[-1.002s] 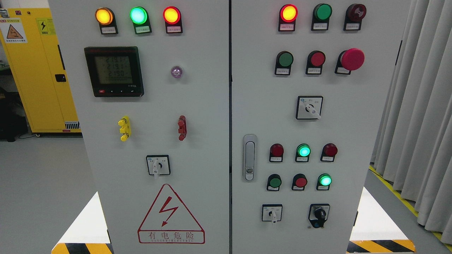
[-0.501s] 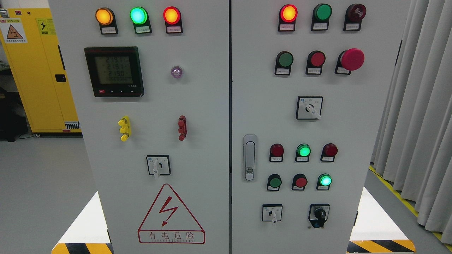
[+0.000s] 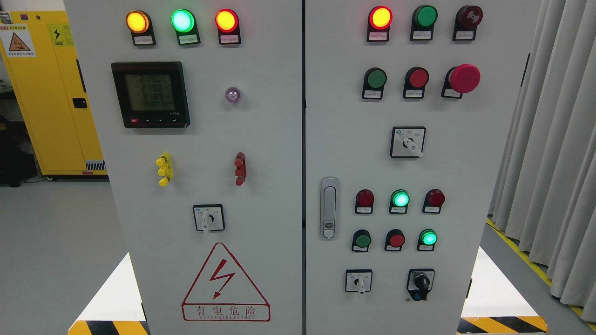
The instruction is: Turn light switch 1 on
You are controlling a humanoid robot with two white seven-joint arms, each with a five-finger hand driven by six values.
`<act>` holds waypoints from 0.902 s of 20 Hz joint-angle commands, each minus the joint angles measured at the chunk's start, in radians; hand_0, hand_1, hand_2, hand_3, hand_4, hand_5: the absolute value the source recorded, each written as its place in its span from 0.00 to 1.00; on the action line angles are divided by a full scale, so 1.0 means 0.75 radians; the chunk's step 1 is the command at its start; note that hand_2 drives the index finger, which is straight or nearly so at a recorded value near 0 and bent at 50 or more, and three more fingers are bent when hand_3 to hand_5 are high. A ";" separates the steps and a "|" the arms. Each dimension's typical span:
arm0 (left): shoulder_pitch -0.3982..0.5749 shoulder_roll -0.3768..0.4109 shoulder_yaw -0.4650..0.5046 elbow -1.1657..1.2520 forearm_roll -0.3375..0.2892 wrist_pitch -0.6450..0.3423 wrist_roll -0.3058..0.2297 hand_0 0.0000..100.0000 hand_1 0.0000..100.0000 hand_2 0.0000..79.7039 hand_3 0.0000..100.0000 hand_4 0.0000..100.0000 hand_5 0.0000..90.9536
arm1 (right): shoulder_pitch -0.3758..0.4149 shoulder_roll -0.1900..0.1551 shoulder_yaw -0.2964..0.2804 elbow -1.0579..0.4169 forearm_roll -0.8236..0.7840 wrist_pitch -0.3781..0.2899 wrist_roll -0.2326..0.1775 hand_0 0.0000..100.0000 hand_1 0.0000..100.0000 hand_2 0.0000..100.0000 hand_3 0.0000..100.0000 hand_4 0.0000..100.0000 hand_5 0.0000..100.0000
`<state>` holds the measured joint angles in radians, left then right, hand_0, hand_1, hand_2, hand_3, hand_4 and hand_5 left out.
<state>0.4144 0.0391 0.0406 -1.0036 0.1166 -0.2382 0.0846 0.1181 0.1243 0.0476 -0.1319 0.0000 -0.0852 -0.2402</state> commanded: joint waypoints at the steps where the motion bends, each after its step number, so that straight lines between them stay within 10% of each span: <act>1: 0.051 0.040 0.087 -0.993 -0.029 0.005 0.018 0.29 0.39 0.35 0.53 0.62 0.41 | 0.000 0.000 0.000 0.000 -0.039 0.001 0.001 0.00 0.50 0.04 0.00 0.00 0.00; 2: 0.051 0.040 0.089 -1.038 -0.043 0.005 0.018 0.30 0.45 0.46 0.61 0.72 0.60 | 0.000 0.000 0.000 0.000 -0.039 0.001 -0.001 0.00 0.50 0.04 0.00 0.00 0.00; 7: 0.049 0.036 0.101 -1.251 -0.065 0.015 0.018 0.24 0.58 0.59 0.73 0.82 0.79 | 0.000 0.000 0.000 0.000 -0.039 0.001 -0.001 0.00 0.50 0.04 0.00 0.00 0.00; 18: -0.117 -0.050 0.103 -1.403 -0.133 0.098 0.018 0.13 0.63 0.71 0.80 0.83 0.86 | 0.000 0.000 0.000 0.000 -0.039 0.001 0.001 0.00 0.50 0.04 0.00 0.00 0.00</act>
<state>0.4001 0.0422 0.1012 -1.7989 0.0188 -0.2076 0.0989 0.1182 0.1243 0.0476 -0.1319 0.0000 -0.0851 -0.2431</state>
